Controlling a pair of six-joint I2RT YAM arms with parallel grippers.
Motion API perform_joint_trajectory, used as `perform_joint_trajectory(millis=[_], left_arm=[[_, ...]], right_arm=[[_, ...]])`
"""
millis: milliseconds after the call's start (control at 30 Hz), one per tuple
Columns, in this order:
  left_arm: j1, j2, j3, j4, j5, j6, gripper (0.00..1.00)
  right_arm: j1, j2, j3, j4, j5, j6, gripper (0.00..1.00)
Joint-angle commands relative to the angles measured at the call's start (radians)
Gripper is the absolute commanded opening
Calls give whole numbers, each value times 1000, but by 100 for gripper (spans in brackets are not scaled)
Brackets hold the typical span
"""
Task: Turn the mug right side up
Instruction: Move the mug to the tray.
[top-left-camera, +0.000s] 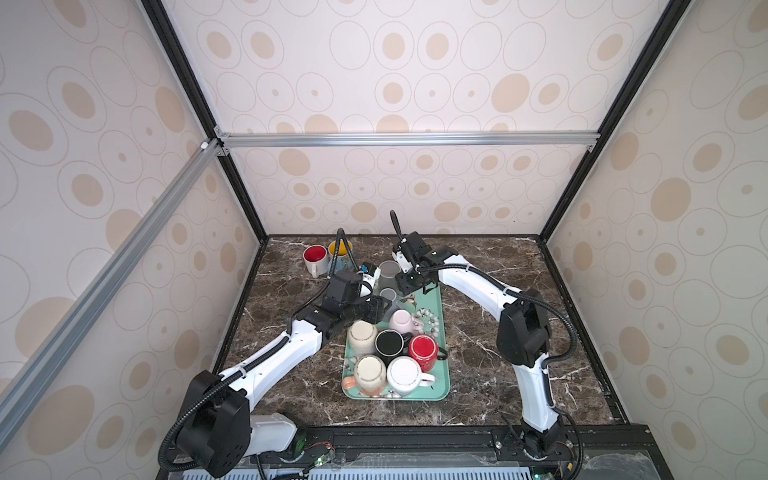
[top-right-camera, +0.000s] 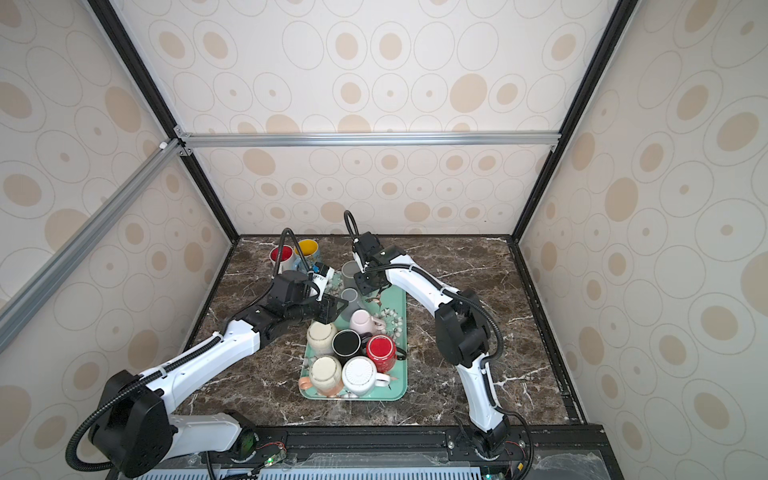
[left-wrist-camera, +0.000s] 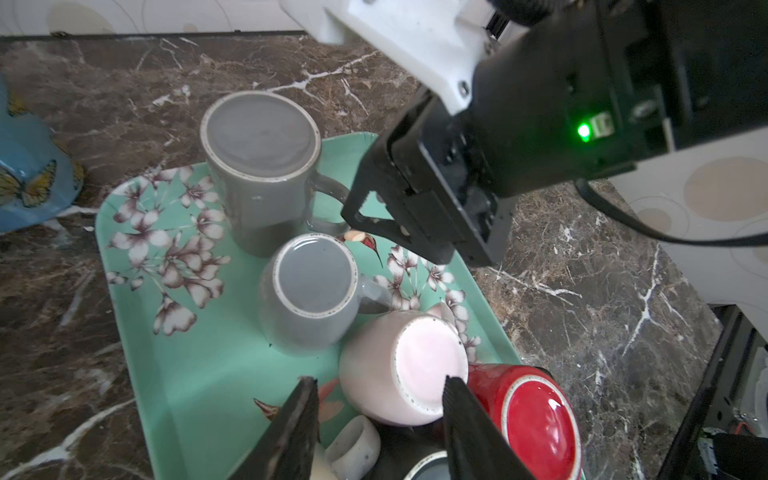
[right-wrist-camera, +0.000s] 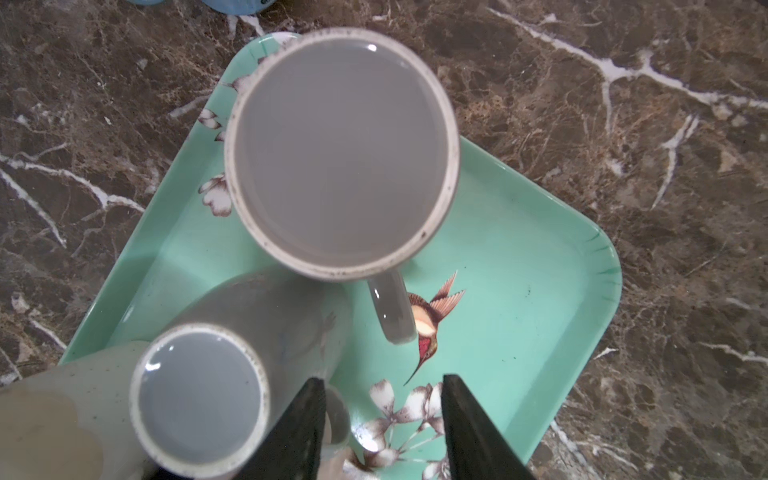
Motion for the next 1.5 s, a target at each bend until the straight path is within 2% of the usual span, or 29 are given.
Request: perform_joint_trajectory(millis=[0,333,433,633,867,1267,1467], left_arm=[[-20,7,-10,72,25,-52,50],[-25,9,-20,72,-6,-22,51],[-24,12,-24,71,-14,-14,51],[-23,29,-28,77,-12,-19,51],[-22,41,-21,89,-4,-29,52],[-26,49,-29,95,14,-47,53],[-27,54,-33,99,24,-54,53]], right_arm=[[6,48,70,-31,15,-46,49],[5,192,231,-79,0,-79,48],[4,207,249,-82,4,-87,43],[3,198,231,-75,40,-110,28],[-5,118,104,-33,92,-130,15],[-29,-80,-189,32,178,-131,11],[-33,-156,-321,66,182,-124,11]])
